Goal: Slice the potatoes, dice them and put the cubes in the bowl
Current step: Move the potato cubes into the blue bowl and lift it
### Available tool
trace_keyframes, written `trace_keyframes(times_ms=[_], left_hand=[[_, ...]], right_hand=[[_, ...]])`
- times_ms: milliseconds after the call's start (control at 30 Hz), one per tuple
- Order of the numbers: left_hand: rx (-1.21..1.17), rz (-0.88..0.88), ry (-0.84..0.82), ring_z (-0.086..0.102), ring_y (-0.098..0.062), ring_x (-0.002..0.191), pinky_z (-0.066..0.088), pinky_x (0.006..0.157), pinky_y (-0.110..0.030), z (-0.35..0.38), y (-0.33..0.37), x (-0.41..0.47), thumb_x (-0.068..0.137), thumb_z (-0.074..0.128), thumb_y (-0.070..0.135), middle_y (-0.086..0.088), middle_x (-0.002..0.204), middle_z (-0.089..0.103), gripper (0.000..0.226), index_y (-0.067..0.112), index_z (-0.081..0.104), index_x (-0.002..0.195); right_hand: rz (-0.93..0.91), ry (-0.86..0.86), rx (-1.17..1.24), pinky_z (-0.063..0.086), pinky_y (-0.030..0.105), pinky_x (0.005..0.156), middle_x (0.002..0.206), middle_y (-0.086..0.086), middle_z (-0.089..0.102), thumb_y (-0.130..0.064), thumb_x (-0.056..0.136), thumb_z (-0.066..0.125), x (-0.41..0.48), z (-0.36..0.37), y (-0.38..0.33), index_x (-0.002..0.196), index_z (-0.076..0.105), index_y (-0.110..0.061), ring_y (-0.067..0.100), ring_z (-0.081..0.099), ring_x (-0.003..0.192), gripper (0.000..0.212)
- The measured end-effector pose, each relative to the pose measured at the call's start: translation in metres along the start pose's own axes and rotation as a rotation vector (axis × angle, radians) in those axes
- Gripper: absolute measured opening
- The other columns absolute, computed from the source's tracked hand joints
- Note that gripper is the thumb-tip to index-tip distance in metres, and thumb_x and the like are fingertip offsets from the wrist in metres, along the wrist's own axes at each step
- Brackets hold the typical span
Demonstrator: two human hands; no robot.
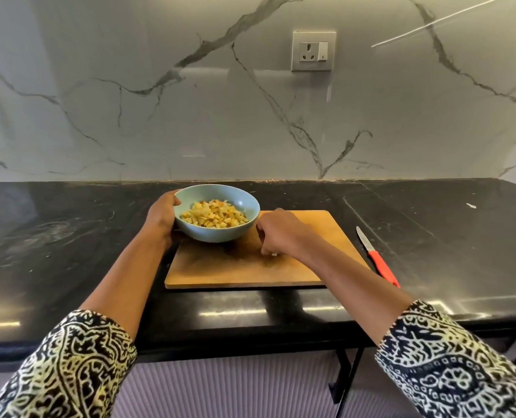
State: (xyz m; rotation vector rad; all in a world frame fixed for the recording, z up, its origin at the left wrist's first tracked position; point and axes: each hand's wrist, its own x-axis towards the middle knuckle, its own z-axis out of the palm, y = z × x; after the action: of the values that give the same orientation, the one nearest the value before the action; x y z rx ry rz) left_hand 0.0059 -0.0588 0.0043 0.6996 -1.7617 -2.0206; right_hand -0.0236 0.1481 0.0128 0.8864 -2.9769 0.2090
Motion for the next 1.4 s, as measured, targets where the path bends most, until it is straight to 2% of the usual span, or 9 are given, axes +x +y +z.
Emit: trace_keyframes(times_ms=[100, 200, 400, 567, 733, 833, 967, 1133, 1400], left_hand=[[0.009, 0.011, 0.023, 0.057, -0.026, 0.098, 0.048, 0.094, -0.044, 0.0, -0.003, 0.002, 0.092, 0.04, 0.025, -0.009, 0.094, 0.059, 0.023, 0.016, 0.052, 0.109], [0.015, 0.011, 0.039, 0.058, -0.026, 0.1, 0.048, 0.094, -0.043, 0.0, -0.002, 0.002, 0.089, 0.042, 0.027, -0.01, 0.1, 0.06, 0.031, 0.015, 0.055, 0.114], [0.025, -0.005, 0.039, 0.055, -0.028, 0.105, 0.046, 0.095, -0.045, -0.001, -0.002, 0.004, 0.09, 0.042, 0.028, -0.013, 0.111, 0.059, 0.027, 0.017, 0.054, 0.112], [0.011, -0.008, 0.028, 0.056, -0.027, 0.096, 0.047, 0.083, -0.042, 0.001, -0.001, 0.003, 0.09, 0.041, 0.027, -0.012, 0.101, 0.059, 0.03, 0.016, 0.055, 0.114], [0.021, -0.022, 0.058, 0.055, -0.028, 0.105, 0.045, 0.097, -0.046, -0.001, -0.001, 0.002, 0.089, 0.043, 0.027, -0.013, 0.111, 0.059, 0.026, 0.016, 0.055, 0.11], [0.03, -0.015, 0.051, 0.056, -0.029, 0.105, 0.046, 0.095, -0.046, -0.002, -0.001, 0.001, 0.089, 0.042, 0.027, -0.013, 0.113, 0.059, 0.031, 0.017, 0.054, 0.115], [0.035, -0.016, 0.054, 0.056, -0.029, 0.107, 0.046, 0.096, -0.047, -0.002, -0.001, 0.001, 0.088, 0.042, 0.028, -0.013, 0.115, 0.059, 0.03, 0.018, 0.054, 0.115], [0.039, -0.017, 0.053, 0.055, -0.028, 0.108, 0.045, 0.098, -0.046, 0.0, -0.002, 0.002, 0.089, 0.043, 0.027, -0.012, 0.116, 0.058, 0.027, 0.019, 0.051, 0.113], [0.039, 0.004, 0.057, 0.054, -0.027, 0.11, 0.044, 0.099, -0.046, 0.001, -0.004, 0.0, 0.089, 0.043, 0.026, -0.012, 0.117, 0.058, 0.026, 0.02, 0.053, 0.112]], right_hand=[[0.118, -0.077, 0.101, 0.054, 0.025, 0.071, 0.086, 0.005, 0.065, -0.016, 0.083, 0.07, 0.006, -0.006, 0.008, 0.096, 0.067, -0.009, 0.017, 0.062, 0.076, 0.015], [0.229, -0.225, 0.494, 0.059, 0.029, 0.075, 0.09, 0.016, 0.071, -0.002, 0.085, 0.065, 0.012, -0.028, 0.034, 0.088, 0.069, -0.003, 0.018, 0.067, 0.069, 0.005], [0.084, -0.056, 1.04, 0.058, 0.021, 0.063, 0.084, 0.013, 0.068, 0.008, 0.085, 0.062, 0.036, -0.069, 0.025, 0.083, 0.064, -0.001, 0.018, 0.066, 0.074, 0.01], [-0.036, -0.076, 0.67, 0.054, 0.025, 0.071, 0.103, 0.007, 0.07, -0.002, 0.094, 0.054, 0.057, -0.06, -0.017, 0.11, 0.067, -0.007, 0.014, 0.065, 0.088, 0.022], [-0.07, 0.223, 0.754, 0.058, 0.034, 0.081, 0.097, 0.01, 0.072, 0.005, 0.087, 0.059, 0.058, -0.049, -0.015, 0.098, 0.069, -0.005, 0.018, 0.07, 0.087, 0.018], [-0.151, 0.119, 0.442, 0.05, 0.029, 0.077, 0.112, 0.001, 0.065, -0.003, 0.082, 0.07, 0.05, -0.039, -0.015, 0.107, 0.07, -0.014, 0.015, 0.062, 0.102, 0.027], [-0.051, 0.275, 0.542, 0.054, 0.023, 0.068, 0.107, 0.003, 0.069, 0.001, 0.089, 0.057, 0.024, -0.039, 0.01, 0.098, 0.07, -0.019, 0.008, 0.063, 0.082, 0.026], [-0.094, -0.083, 0.157, 0.048, 0.026, 0.087, 0.117, -0.005, 0.063, -0.006, 0.09, 0.058, -0.026, -0.013, 0.03, 0.117, 0.067, -0.024, 0.012, 0.058, 0.103, 0.034], [-0.182, 0.045, -0.032, 0.046, 0.026, 0.079, 0.1, -0.002, 0.067, -0.009, 0.089, 0.062, -0.038, -0.002, 0.021, 0.1, 0.072, -0.018, 0.012, 0.054, 0.094, 0.017]])
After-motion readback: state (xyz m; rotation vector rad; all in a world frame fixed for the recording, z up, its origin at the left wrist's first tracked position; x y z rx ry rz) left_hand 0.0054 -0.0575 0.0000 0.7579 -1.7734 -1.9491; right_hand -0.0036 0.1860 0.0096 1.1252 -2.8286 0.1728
